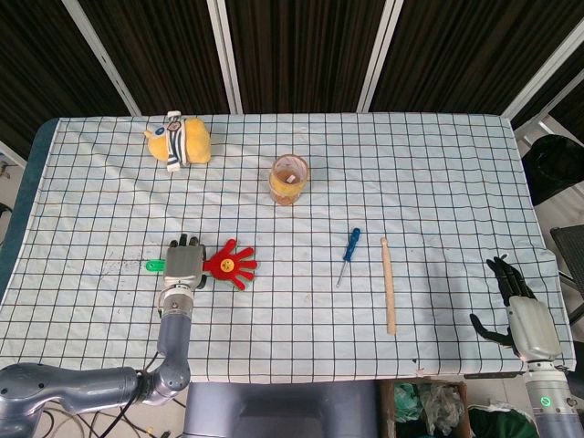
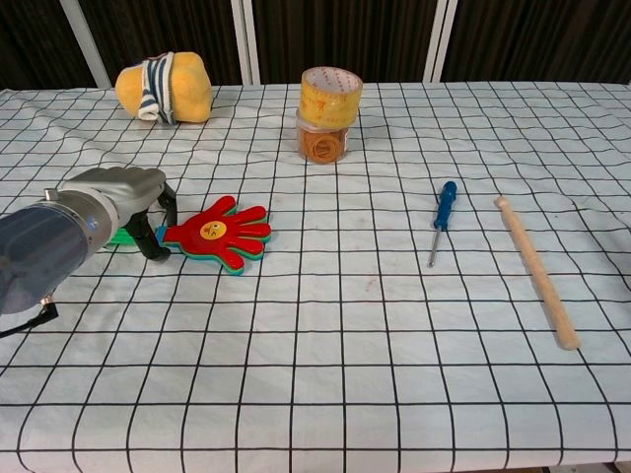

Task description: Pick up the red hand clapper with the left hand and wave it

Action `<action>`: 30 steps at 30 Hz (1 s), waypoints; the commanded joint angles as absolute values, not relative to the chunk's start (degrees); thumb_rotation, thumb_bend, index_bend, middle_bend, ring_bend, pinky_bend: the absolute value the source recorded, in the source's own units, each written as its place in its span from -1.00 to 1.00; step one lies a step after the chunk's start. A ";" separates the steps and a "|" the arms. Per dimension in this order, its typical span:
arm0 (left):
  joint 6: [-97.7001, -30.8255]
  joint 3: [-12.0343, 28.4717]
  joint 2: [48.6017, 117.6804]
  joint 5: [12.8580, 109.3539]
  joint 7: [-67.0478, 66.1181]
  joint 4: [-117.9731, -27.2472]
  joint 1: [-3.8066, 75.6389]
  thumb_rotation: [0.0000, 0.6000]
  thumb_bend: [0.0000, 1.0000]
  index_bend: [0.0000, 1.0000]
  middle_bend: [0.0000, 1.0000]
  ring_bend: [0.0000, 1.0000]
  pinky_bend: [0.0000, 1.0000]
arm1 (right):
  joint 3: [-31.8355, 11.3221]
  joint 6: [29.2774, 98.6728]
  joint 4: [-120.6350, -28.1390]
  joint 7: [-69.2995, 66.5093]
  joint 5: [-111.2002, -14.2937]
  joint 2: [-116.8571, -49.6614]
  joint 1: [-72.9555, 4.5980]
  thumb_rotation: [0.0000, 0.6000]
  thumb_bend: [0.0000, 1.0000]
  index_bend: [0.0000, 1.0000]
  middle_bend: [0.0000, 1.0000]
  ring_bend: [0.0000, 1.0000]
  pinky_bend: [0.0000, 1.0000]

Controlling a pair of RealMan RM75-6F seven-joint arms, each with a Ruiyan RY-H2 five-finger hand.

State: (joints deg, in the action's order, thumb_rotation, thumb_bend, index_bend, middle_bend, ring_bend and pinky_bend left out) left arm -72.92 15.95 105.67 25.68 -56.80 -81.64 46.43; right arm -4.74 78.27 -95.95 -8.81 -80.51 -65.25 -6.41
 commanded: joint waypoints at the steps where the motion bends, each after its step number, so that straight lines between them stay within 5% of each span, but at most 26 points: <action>1: -72.89 15.96 105.76 25.70 -56.74 -81.55 46.44 1.00 -0.40 -0.16 -0.63 -0.87 -0.65 | -4.78 78.26 -95.98 -8.89 -80.44 -65.23 -6.40 1.00 -0.45 -1.00 -1.00 -0.99 -0.65; 30: -72.69 15.88 106.45 26.14 -56.48 -80.65 46.33 1.00 -0.39 -0.12 -0.62 -0.86 -0.64 | -4.83 78.00 -96.11 -9.07 -80.14 -65.08 -6.40 1.00 -0.44 -1.00 -1.00 -0.99 -0.65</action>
